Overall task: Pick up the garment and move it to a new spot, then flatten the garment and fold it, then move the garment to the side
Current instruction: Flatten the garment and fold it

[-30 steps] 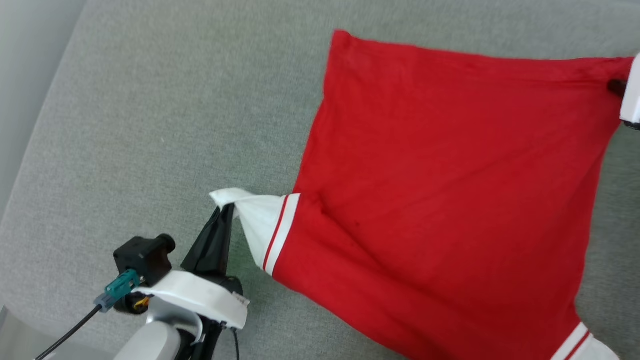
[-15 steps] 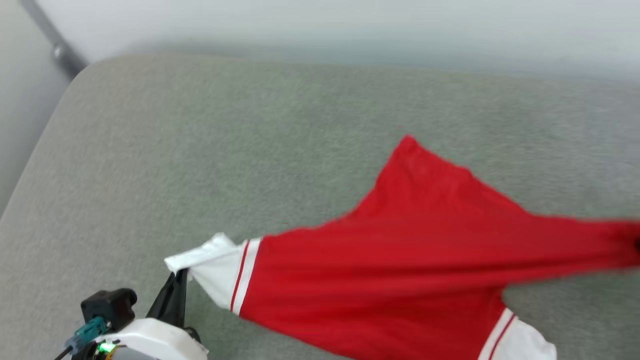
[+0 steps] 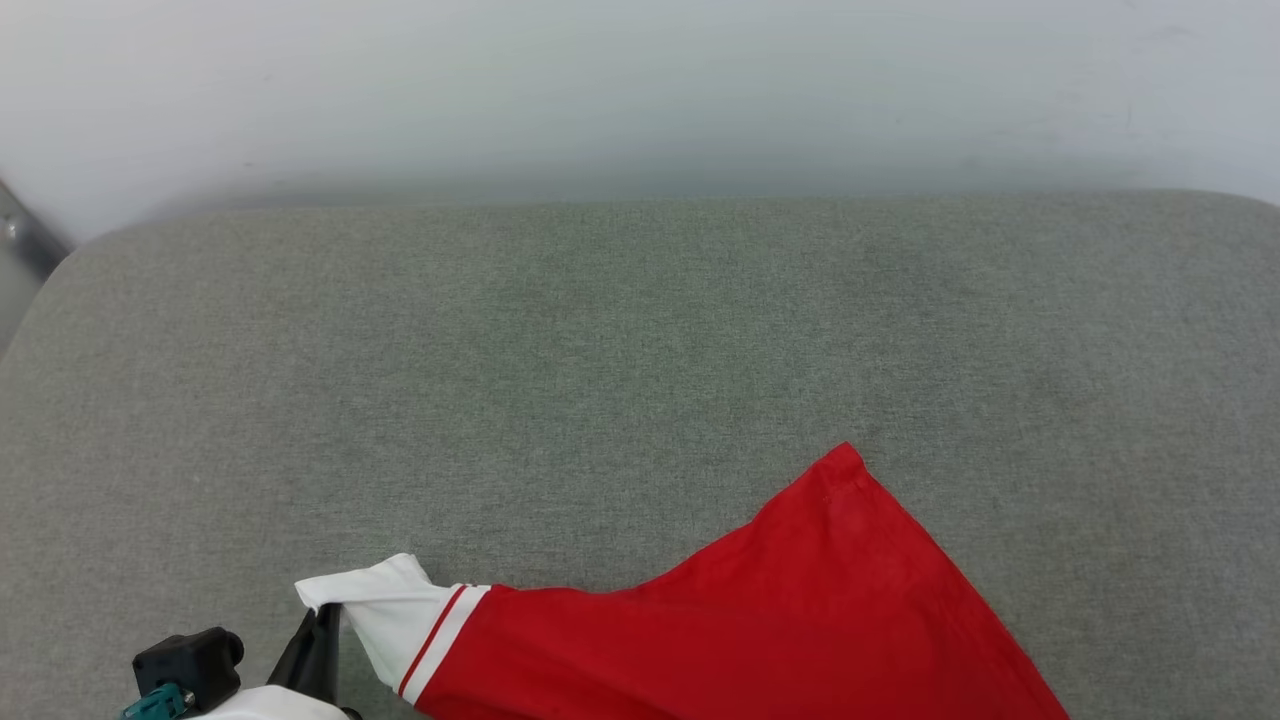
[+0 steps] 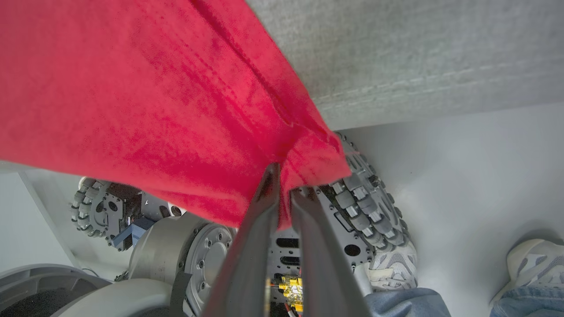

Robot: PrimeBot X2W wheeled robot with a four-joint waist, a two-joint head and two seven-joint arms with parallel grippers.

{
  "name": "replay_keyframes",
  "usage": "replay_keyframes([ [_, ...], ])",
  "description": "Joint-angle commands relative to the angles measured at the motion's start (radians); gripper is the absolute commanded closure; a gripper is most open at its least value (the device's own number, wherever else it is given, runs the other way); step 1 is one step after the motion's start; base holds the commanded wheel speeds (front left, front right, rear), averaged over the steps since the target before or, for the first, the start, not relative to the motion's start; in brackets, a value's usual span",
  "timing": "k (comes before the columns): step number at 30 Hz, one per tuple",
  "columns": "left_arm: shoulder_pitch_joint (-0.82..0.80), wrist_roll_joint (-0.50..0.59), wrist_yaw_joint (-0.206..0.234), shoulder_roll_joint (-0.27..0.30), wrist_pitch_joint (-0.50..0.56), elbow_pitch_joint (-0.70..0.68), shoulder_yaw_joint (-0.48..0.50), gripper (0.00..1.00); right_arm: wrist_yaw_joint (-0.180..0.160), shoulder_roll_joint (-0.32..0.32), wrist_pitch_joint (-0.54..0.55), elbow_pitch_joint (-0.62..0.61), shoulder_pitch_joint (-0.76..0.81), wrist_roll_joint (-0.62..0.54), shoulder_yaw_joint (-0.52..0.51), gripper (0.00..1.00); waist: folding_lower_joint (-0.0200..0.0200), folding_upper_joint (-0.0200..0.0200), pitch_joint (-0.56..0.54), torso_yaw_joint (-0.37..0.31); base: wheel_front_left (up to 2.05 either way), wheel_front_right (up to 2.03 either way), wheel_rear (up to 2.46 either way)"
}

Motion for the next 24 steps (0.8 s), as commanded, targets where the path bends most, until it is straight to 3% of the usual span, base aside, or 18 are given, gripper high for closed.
replay_keyframes([
  [1,0.001,-0.003,0.003,0.009,0.004,-0.005,0.002,1.00,-0.001,0.002,-0.018,-0.017,-0.002,-0.006,0.002,0.00,0.0003,0.0000,0.004,-0.009,0.00,0.00,0.00],
  [4,-0.006,-0.002,0.006,0.008,0.008,-0.009,-0.001,1.00,-0.001,0.020,-0.109,-0.042,-0.035,-0.015,-0.001,0.00,0.0003,0.0000,0.009,-0.017,0.00,0.00,0.00],
  [7,-0.014,0.002,0.007,0.012,0.011,-0.015,-0.002,1.00,-0.001,-0.002,-0.263,-0.059,-0.086,-0.030,0.014,0.00,0.0003,0.0000,0.020,-0.021,0.00,0.00,0.00],
  [13,-0.069,0.026,-0.006,0.004,0.007,-0.031,-0.019,1.00,-0.001,-0.016,-0.581,-0.016,-0.226,-0.050,0.032,0.00,0.0003,0.0000,0.059,-0.001,0.00,0.00,0.00],
  [16,-0.096,0.037,-0.009,0.000,0.002,-0.042,-0.025,1.00,-0.001,-0.033,-0.670,0.015,-0.301,-0.042,0.066,0.00,0.0003,0.0000,0.088,0.012,0.00,0.00,0.00],
  [20,-0.134,0.049,-0.017,-0.008,-0.002,-0.059,-0.034,1.00,-0.001,-0.055,-0.676,0.055,-0.411,-0.024,0.128,0.00,0.0003,0.0000,0.134,0.035,0.00,0.00,0.00],
  [24,-0.176,0.063,-0.026,-0.018,-0.008,-0.067,-0.042,1.00,-0.001,-0.102,-0.544,0.088,-0.528,-0.006,0.224,0.00,0.0003,0.0000,0.179,0.058,0.00,0.00,0.00],
])
